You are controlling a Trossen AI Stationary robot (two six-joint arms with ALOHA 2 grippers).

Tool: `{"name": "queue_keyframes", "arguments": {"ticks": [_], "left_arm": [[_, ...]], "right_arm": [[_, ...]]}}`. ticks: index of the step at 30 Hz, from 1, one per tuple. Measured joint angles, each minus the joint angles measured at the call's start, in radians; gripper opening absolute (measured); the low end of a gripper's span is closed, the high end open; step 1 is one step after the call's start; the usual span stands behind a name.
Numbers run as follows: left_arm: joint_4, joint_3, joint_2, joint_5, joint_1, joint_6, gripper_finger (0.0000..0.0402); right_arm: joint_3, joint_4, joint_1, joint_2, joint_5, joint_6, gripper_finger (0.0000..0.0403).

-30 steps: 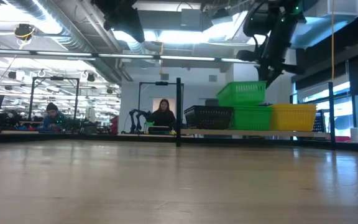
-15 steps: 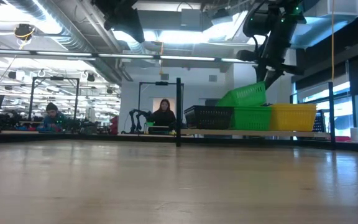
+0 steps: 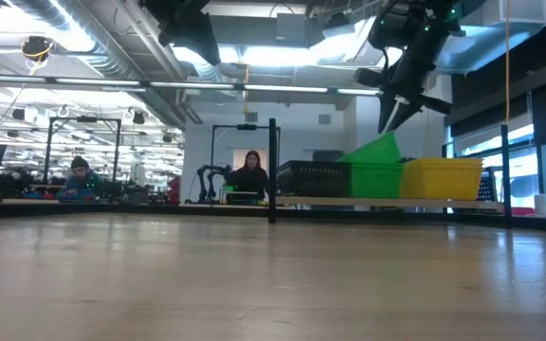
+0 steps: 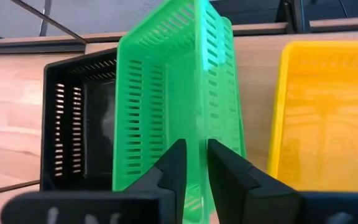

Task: Stack baskets on shelf by color
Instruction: Stack the green basket on the green baskets on the shelf

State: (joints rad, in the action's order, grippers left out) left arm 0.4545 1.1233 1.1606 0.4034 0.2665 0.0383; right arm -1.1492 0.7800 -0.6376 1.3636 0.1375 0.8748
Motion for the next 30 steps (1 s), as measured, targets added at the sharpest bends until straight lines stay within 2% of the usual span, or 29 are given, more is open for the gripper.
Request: {"name": "queue_keyframes", "arguments": {"ticks": [8,16,24,30], "left_arm": [[0.000,0.000,0.000,0.000,0.000,-0.002,0.0074],[0.001,0.000,0.000,0.000,0.000,-0.003,0.0074],[0.001,0.000,0.000,0.000,0.000,-0.008,0.0074],[0.001,0.000,0.000,0.000,0.000,-0.010,0.0074]], "right_arm": [[0.000,-0.009,0.000,-0.003,0.009,-0.018,0.0062],[0.000,-0.061,0.027,-0.039,0.205,-0.089,0.0062],[0.000,-0.143,0.033,-0.018,0.133,-0.202,0.0059],[0.000,-0.174,0.011,-0.011,0.131,-0.251,0.0012]]}}
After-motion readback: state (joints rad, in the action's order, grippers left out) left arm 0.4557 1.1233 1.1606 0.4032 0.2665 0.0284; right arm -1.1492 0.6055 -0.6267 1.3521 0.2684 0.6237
